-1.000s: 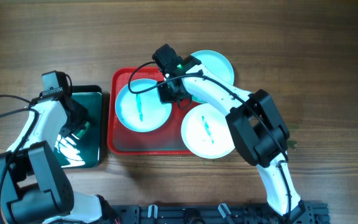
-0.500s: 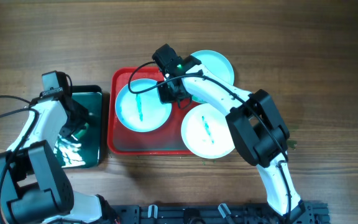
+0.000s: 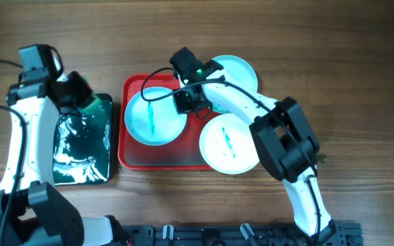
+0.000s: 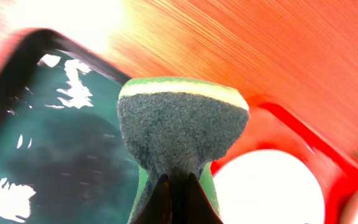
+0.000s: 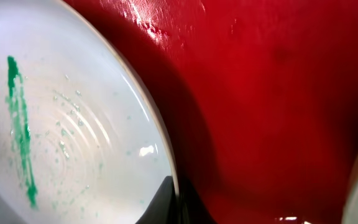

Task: Clean dirty plates on tray and stack at the side
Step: 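Scrub the left plate with the sponge while right gripper holds its rim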

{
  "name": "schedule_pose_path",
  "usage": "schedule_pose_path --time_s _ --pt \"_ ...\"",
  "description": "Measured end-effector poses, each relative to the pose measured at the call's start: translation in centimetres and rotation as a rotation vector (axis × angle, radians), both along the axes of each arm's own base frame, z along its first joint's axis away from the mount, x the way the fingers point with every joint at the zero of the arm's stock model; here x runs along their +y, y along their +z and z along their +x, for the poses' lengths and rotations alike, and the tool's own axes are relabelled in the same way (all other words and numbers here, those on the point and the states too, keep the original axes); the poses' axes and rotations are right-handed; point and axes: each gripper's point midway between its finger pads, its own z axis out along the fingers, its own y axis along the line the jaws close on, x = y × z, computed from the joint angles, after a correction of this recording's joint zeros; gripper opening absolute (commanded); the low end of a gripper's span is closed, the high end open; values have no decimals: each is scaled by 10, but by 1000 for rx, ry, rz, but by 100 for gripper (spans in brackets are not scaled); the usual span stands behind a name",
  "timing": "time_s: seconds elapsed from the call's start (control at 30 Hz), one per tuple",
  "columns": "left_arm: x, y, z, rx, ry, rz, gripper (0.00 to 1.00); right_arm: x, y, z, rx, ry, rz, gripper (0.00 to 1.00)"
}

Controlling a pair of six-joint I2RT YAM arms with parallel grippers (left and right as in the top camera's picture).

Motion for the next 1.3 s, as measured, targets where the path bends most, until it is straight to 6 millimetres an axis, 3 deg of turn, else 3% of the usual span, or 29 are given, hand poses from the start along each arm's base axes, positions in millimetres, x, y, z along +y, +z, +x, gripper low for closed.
schedule_pose_path --time_s 0.13,0.23,0.3,0.47,0.6,0.7,0.77,0.87,0.93,1.03,1.17,1.3 --pt "-66 -2 6 -4 -213 -70 4 -10 2 6 37 0 50 4" --pt "-109 -24 9 37 -369 -77 4 -11 3 7 42 17 71 4" --pt "-123 -50 10 93 -424 -72 4 -9 4 8 40 25 83 4" --pt "-129 -109 12 201 -465 -73 4 -8 5 8 39 26 85 4" --pt "-146 -110 7 209 -540 -71 4 -9 4 8 38 24 82 4" --pt "-185 -109 -26 282 -708 -190 4 -10 3 8 38 24 77 4" --pt "-195 -108 -45 334 -767 -237 4 -10 2 8 38 24 76 4" --pt "-189 -107 -51 355 -769 -269 4 -10 2 9 37 24 78 4" --pt "-149 -115 -42 393 -601 -177 4 -9 2 8 38 26 77 4" --pt "-120 -120 -26 379 -463 -60 4 -6 2 6 38 32 82 4" --pt "-118 -118 7 261 -434 51 4 -6 2 7 36 29 83 4" --pt "-140 -110 39 119 -471 146 4 -8 2 9 37 21 82 4"
